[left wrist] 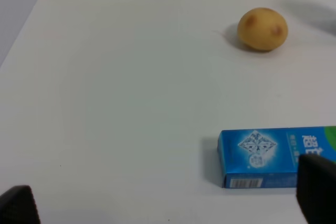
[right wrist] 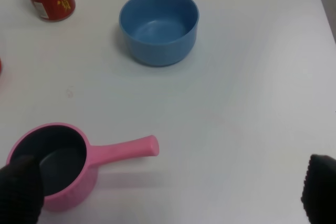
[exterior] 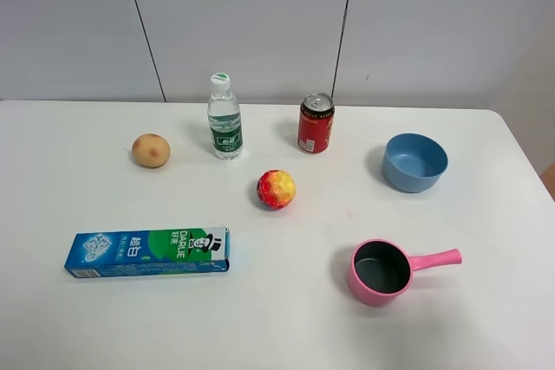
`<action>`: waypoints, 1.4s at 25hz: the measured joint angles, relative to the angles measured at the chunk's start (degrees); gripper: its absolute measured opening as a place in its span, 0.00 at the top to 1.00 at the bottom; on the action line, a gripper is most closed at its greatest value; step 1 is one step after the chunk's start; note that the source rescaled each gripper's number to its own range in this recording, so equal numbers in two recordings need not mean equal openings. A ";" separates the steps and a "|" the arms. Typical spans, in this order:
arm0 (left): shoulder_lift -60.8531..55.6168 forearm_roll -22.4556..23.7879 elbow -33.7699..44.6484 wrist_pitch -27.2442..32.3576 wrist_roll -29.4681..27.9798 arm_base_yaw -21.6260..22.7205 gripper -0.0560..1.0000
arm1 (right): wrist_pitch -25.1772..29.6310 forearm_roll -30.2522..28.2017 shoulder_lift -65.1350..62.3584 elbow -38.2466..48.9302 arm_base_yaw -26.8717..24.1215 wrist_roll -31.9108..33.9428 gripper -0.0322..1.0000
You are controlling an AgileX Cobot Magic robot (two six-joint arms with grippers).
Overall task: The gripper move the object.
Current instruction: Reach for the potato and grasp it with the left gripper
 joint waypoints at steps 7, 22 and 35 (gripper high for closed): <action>0.00 0.00 0.00 0.00 0.00 0.00 0.00 | 0.00 0.00 0.00 0.00 0.00 0.00 0.00; 0.00 0.00 0.00 0.00 0.00 0.00 0.00 | 0.00 0.00 0.00 0.00 0.00 0.00 0.00; 7.25 -0.58 -2.38 -0.71 1.23 0.00 0.00 | 0.00 0.00 0.00 0.00 0.00 0.00 0.00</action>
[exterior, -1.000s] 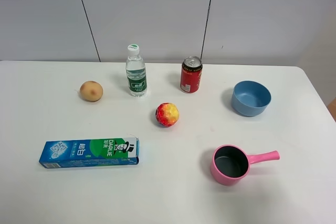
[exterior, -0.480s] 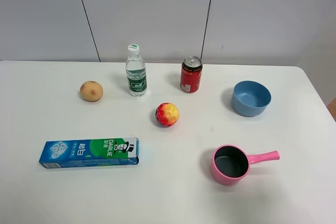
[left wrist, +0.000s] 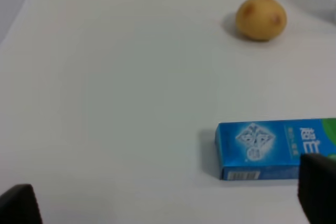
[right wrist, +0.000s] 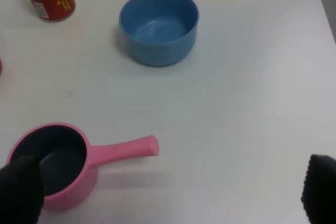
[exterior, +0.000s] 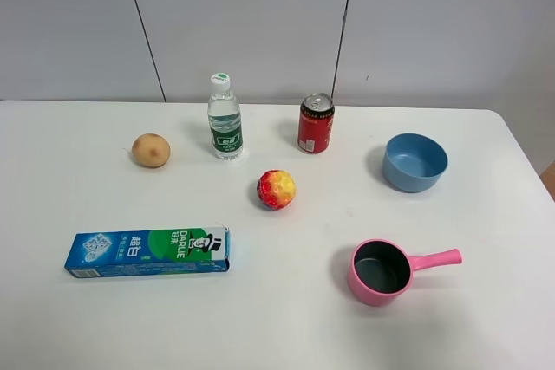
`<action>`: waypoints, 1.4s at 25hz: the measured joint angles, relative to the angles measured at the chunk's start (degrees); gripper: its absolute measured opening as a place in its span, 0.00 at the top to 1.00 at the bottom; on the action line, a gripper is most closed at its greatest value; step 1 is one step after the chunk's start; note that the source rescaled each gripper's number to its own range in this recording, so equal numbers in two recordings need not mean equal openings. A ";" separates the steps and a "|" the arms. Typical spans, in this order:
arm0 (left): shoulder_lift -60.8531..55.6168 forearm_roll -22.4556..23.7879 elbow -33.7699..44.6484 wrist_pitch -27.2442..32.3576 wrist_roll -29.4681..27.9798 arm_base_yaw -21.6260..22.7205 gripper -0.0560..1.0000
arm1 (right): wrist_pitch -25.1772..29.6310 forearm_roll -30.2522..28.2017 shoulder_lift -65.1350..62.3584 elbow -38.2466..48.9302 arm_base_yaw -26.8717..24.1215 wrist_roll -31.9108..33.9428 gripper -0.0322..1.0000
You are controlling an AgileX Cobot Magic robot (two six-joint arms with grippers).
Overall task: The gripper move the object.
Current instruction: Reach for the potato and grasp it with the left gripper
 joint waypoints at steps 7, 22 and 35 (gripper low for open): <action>22.09 -5.41 -7.18 -11.88 6.18 0.00 0.00 | 0.00 0.00 0.00 0.00 0.00 0.00 0.00; 65.65 -13.40 -17.60 -25.43 30.35 -5.71 0.00 | 0.00 0.00 0.00 0.00 0.00 0.00 0.00; 86.73 -13.37 -23.78 -41.49 36.88 -12.97 0.00 | 0.00 0.00 0.00 0.00 0.00 0.00 0.00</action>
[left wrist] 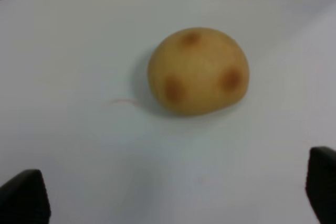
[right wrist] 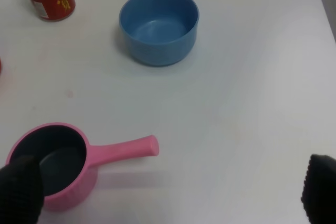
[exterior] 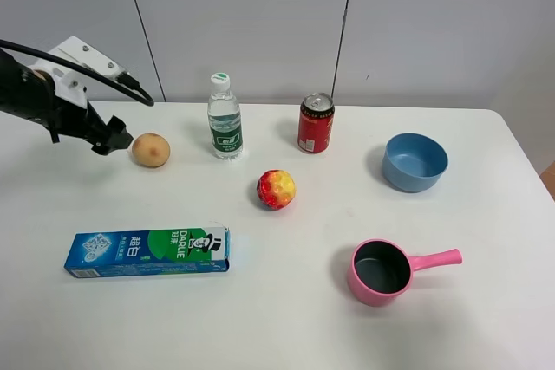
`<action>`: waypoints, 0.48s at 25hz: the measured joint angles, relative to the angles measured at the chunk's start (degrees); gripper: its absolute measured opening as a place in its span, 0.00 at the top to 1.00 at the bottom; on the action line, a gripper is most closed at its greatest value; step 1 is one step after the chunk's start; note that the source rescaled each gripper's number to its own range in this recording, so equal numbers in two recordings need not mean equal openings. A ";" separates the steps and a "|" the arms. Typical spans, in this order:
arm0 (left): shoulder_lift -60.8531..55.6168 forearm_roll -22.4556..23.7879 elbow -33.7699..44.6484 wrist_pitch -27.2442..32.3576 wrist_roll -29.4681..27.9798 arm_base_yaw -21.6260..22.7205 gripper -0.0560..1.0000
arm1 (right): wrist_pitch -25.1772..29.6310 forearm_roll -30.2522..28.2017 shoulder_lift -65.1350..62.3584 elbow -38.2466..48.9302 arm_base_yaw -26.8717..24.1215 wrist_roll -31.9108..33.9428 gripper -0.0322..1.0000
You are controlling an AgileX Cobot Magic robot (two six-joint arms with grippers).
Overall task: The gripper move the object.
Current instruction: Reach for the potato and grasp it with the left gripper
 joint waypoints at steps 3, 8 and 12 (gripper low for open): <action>3.01 0.00 -0.06 -4.20 3.02 -1.07 0.00 | 0.00 0.00 0.00 0.00 0.00 0.00 0.00; 7.55 -0.24 -1.27 -6.98 3.31 -1.56 0.00 | 0.00 0.00 0.00 0.00 0.00 0.00 0.00; 11.53 -0.24 -6.20 -6.40 0.14 -1.56 0.00 | 0.00 0.00 0.00 0.00 0.00 0.00 0.00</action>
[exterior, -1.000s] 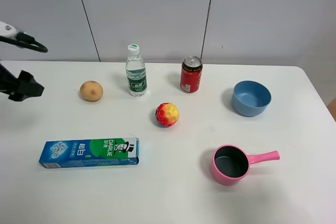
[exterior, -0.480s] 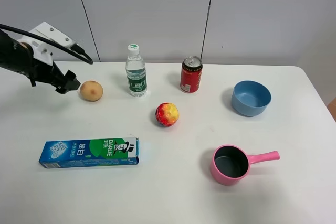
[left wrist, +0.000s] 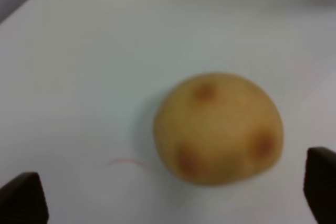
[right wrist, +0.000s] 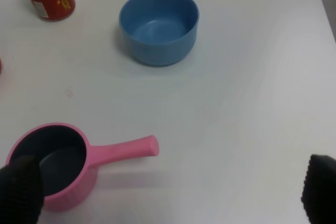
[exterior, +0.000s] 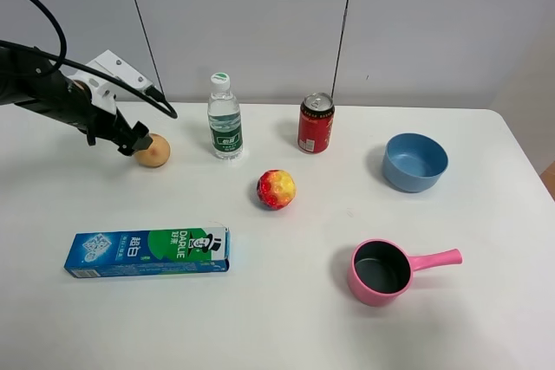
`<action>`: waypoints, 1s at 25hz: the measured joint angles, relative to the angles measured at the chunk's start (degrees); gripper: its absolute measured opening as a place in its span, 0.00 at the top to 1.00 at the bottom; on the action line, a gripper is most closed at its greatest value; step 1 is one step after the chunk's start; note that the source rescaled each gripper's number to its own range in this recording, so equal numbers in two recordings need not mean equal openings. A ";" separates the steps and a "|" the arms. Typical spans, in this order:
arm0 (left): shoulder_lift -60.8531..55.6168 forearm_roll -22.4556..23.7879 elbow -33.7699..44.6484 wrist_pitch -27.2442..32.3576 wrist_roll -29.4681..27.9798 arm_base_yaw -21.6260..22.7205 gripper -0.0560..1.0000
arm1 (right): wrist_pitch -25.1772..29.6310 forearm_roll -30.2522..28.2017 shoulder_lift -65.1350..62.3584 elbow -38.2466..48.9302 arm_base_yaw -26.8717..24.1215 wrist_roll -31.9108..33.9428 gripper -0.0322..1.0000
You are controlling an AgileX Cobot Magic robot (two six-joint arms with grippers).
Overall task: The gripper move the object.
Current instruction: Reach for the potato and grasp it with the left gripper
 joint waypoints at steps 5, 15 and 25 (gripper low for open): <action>5.80 -0.06 -5.29 1.06 -6.33 0.00 0.00 | 0.00 0.00 0.00 0.00 0.00 0.00 0.00; 12.23 -0.69 -7.18 0.94 -11.12 -2.15 0.00 | 0.00 0.00 0.00 0.00 0.00 0.00 0.00; 14.77 -2.37 -7.19 -1.14 -11.22 -2.27 0.00 | 0.00 0.00 0.00 0.00 0.00 0.00 0.00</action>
